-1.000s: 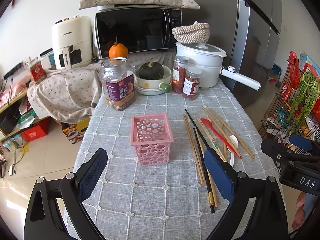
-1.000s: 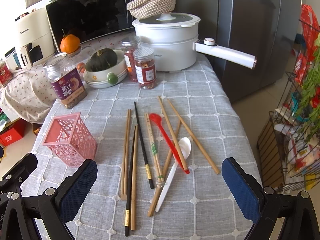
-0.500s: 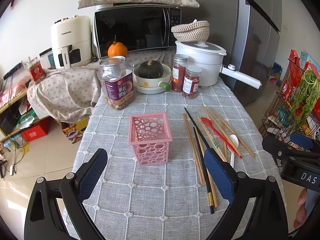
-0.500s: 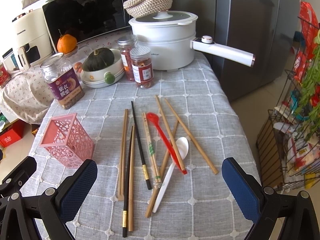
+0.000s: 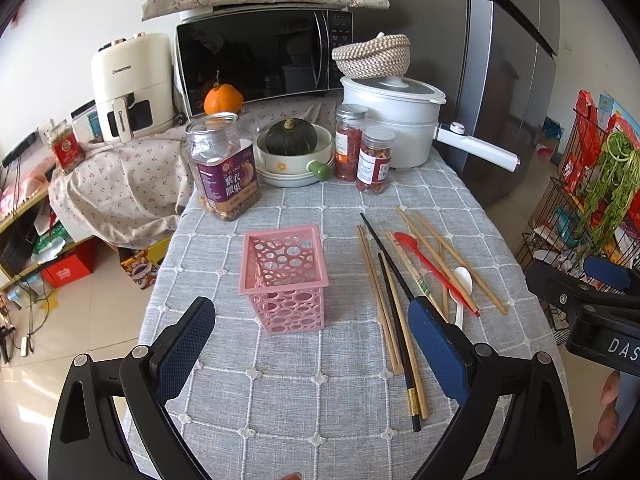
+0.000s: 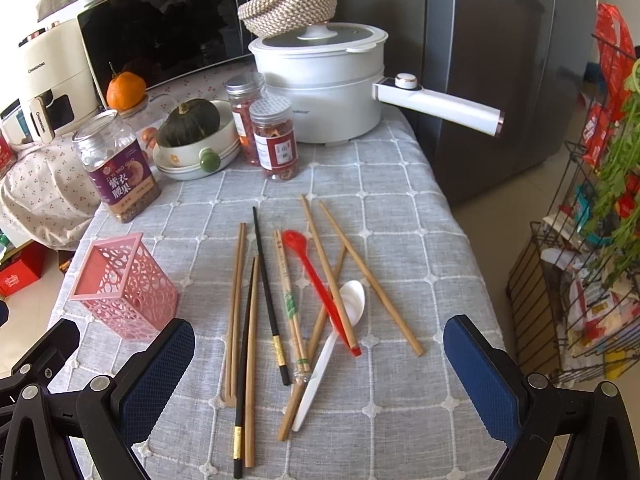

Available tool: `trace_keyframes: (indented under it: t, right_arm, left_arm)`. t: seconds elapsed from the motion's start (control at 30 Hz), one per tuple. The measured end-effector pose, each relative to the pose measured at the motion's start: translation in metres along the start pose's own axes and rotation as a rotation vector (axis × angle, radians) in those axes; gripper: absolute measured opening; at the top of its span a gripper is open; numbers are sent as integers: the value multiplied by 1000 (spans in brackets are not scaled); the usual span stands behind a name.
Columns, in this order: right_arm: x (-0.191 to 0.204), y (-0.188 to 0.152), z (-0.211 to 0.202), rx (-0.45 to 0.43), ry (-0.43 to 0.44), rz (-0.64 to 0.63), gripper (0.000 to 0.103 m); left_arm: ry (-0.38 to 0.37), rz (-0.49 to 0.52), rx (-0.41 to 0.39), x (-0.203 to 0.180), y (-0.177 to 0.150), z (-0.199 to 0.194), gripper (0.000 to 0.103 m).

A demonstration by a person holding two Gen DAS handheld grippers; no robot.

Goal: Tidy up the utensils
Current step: 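Grasp a wooden chopstick pair with the left tool while the right tool grasps a single wooden chopstick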

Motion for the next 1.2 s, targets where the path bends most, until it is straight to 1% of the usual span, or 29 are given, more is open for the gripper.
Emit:
trace_keyframes:
  t: [0.13, 0.17, 0.23, 0.3, 0.37, 0.43, 0.47, 0.5, 0.53, 0.6, 0.63, 0.7, 0.8, 0.97, 1.07, 1.2]
  right_arm:
    - [-8, 4, 3, 12, 3, 7, 102]
    - [-10, 4, 4, 17, 6, 14, 102]
    - [-18, 6, 8, 36, 8, 30, 102]
    - [-28, 7, 14, 61, 11, 45, 102]
    - [-38, 8, 21, 83, 15, 60, 102]
    - [-47, 9, 28, 104, 19, 74, 102]
    - [-52, 8, 32, 115, 22, 84, 102]
    - [-58, 7, 36, 126, 25, 95, 102]
    - [-63, 7, 41, 135, 23, 107, 102]
    - [-74, 6, 48, 152, 19, 129, 102]
    - [-79, 5, 52, 160, 18, 141, 102]
    - [-89, 4, 58, 171, 19, 167, 102]
    - [-97, 3, 65, 191, 23, 187, 102]
    - [-108, 1, 72, 206, 32, 223, 102]
    - [-114, 0, 76, 211, 33, 226, 102]
    - [-121, -2, 79, 219, 29, 251, 101]
  left_arm:
    - [-10, 26, 28, -11, 8, 5, 99]
    - [-20, 35, 46, -14, 11, 8, 99]
    - [-86, 64, 124, -23, 18, 18, 99]
    - [-158, 68, 198, -32, 25, 27, 98]
    - [-184, 61, 215, -42, 36, 34, 97]
    - [-215, 51, 246, -55, 47, 47, 91]
    - [-234, 40, 275, -61, 51, 55, 85]
    - [-250, 25, 307, -67, 55, 66, 76]
    - [-259, 11, 339, -71, 59, 77, 72]
    - [-248, -11, 390, -78, 64, 101, 55]
    - [-228, -14, 409, -81, 65, 114, 51]
    - [-182, -13, 445, -85, 65, 142, 32]
    - [-131, -18, 502, -88, 59, 181, 21]
    - [-21, -18, 543, -83, 53, 232, 18]
    - [10, -35, 572, -80, 49, 253, 18]
    - [37, -33, 600, -79, 42, 274, 18]
Point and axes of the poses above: each gripper's, at about its wrist camera, not at the fingertips, and z roughly the way its jaws point, x to its left, y to its top, the point moved 3 cm from there along z, roughly the way its jaws point, and after that the axes turned 3 degrees about -x, right-handed, at the moved point
